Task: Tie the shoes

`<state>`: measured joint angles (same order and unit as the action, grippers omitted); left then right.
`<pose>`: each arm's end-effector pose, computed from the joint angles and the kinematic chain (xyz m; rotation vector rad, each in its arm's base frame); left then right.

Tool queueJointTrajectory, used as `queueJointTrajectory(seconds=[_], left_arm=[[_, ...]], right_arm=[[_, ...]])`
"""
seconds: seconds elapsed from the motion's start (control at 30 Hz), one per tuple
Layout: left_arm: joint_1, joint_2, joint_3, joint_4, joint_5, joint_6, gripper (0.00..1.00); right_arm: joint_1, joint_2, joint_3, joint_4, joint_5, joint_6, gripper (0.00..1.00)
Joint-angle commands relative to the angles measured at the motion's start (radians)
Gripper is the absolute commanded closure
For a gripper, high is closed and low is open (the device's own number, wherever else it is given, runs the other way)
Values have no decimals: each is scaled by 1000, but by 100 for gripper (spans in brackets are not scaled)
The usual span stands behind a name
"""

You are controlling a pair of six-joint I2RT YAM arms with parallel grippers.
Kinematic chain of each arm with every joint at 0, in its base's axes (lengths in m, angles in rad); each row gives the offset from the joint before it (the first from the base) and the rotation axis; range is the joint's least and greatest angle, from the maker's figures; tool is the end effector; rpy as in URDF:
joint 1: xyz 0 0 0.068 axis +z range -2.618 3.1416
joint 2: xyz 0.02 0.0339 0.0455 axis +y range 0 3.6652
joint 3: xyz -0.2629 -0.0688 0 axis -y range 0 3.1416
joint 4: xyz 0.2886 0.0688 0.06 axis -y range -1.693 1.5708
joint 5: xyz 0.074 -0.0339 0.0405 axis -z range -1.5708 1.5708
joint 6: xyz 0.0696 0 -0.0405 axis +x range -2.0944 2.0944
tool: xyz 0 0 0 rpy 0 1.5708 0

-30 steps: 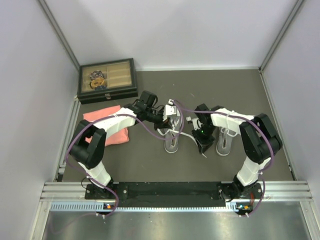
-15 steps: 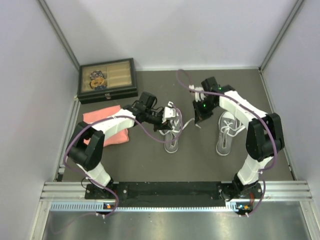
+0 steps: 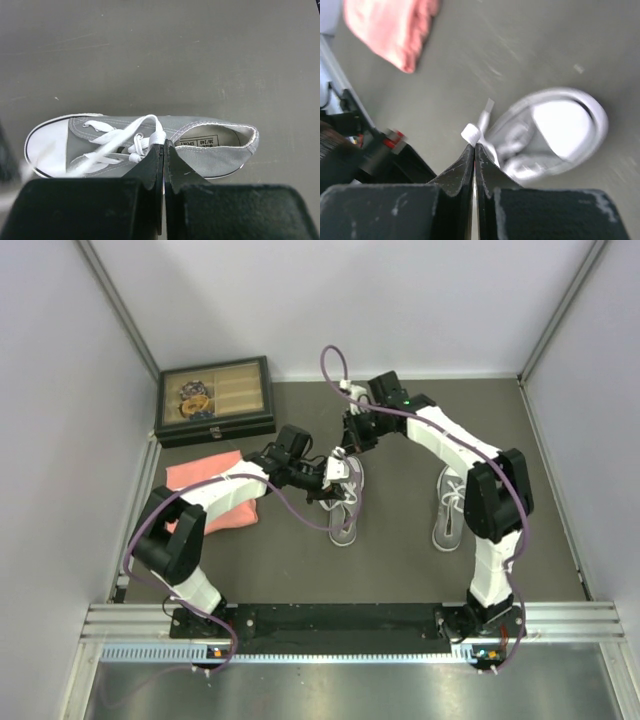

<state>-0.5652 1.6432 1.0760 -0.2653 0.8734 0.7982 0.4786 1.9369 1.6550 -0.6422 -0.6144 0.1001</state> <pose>0.3046 -0.2564 0.1835 1.6698 1.4365 -0.9074 0.4137 0.2598 0.2319 -0.7357 2.4198 1.0052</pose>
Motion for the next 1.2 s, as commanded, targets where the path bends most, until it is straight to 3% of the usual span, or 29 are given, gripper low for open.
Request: queueJointTrajectory(seconds=[0.0,0.23,0.3,0.33,0.4,0.43,0.53,0.83,1.17], left_arm=[[-4,-48,-11,24,41,45,100],[-4,-39,-17,34,35,50,100],[-4,-36,-19,34,33,56,100],[-5,-36,-21,35,35,58,100],[-5,-33,-22,34,32,59,100],[-4,-33,-24,38,33,59,100],[-4,-31,-28,43,33,61,100],[-2,-22,-37,69,24,70,100],[10,-2,-27,81,44,70,100]], right_arm=[[75,40,120,114,-91,53,100],[129,123,129,101,-116,62,100],[132,131,127,72,-133,52,90],[132,128,130,58,-136,38,80],[124,113,131,1,-133,12,71],[112,88,127,-14,-137,-8,61],[71,36,117,-65,-163,-43,54],[-8,-69,-27,-212,-303,-275,56],[-6,-101,-138,-126,-337,-318,59]])
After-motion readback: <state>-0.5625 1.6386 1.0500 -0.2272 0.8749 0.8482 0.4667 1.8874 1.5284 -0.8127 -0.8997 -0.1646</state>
